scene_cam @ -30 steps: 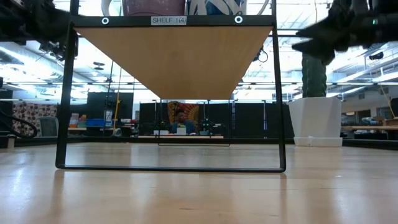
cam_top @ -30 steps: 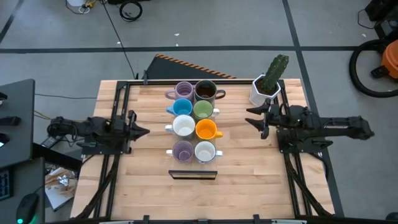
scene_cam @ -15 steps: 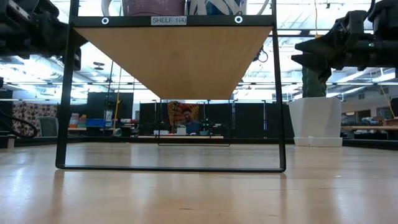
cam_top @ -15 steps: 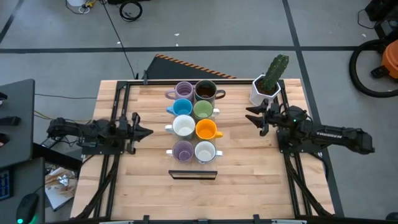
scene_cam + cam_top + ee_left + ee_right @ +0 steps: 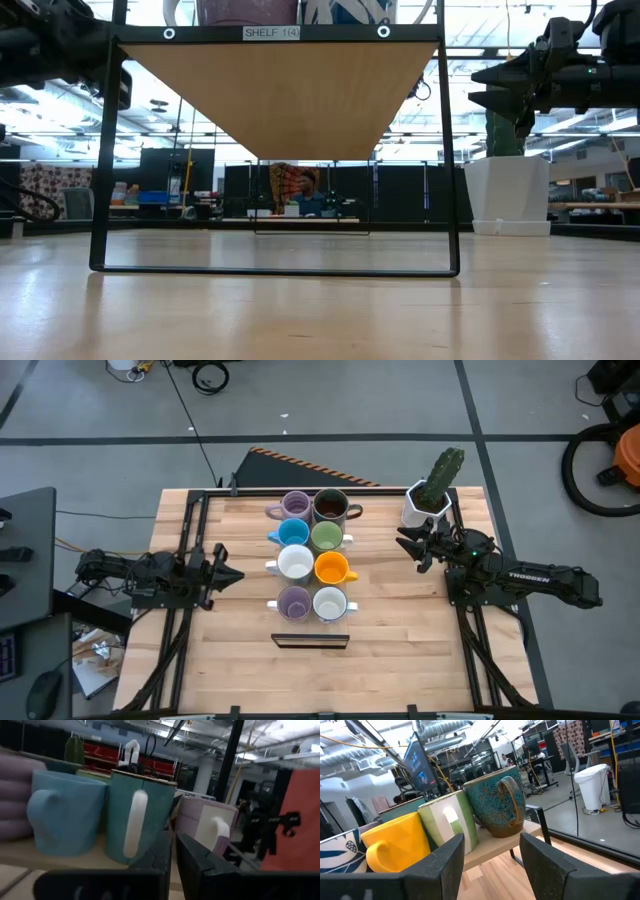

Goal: Place coffee mugs
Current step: Return to Home Position

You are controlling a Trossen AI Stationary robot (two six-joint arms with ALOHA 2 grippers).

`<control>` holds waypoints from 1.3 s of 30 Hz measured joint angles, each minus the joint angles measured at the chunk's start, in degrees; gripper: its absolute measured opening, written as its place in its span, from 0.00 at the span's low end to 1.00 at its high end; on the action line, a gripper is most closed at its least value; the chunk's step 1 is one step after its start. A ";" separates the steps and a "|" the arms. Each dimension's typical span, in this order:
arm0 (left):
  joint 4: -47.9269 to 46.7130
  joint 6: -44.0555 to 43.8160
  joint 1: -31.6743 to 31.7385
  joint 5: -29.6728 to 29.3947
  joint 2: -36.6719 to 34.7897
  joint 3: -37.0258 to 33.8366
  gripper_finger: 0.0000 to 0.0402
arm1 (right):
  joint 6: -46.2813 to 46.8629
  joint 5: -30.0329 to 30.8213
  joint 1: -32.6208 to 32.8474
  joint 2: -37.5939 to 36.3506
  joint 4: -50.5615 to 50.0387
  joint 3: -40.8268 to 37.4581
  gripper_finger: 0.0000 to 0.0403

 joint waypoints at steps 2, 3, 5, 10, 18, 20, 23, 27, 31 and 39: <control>0.13 -2.56 0.00 -0.01 -0.02 0.00 0.08 | 0.03 0.00 0.00 0.00 0.00 0.00 0.49; 0.10 -3.22 0.00 -0.01 0.00 0.00 0.08 | 0.00 0.00 0.00 -0.02 0.00 0.00 0.49; 0.09 -3.29 0.00 -0.02 0.00 0.00 0.08 | -0.04 0.00 0.00 0.00 0.00 0.00 0.49; 0.09 -2.80 0.00 -0.02 0.00 -0.02 0.09 | -0.10 0.00 0.00 0.00 -0.02 0.00 0.49; 0.11 -2.69 0.00 -0.02 0.00 -0.02 0.09 | -0.13 0.00 0.00 0.00 -0.03 0.00 0.49; 0.11 -2.69 0.00 -0.02 0.00 -0.02 0.09 | -0.13 -0.02 0.00 0.00 -0.04 0.00 0.49; 0.11 -2.70 0.00 -0.02 0.00 -0.04 0.09 | -0.13 -0.01 0.00 0.00 -0.04 0.00 0.49; 0.11 -2.67 0.00 -0.02 0.00 -0.04 0.09 | -0.13 0.00 0.00 0.00 -0.04 0.00 0.49; 0.11 -2.65 0.00 -0.02 0.00 -0.04 0.09 | -0.13 -0.01 0.00 0.00 -0.07 0.00 0.49; 0.11 -2.66 0.00 -0.02 0.00 -0.07 0.09 | -0.13 -0.02 0.00 0.00 -0.07 0.00 0.49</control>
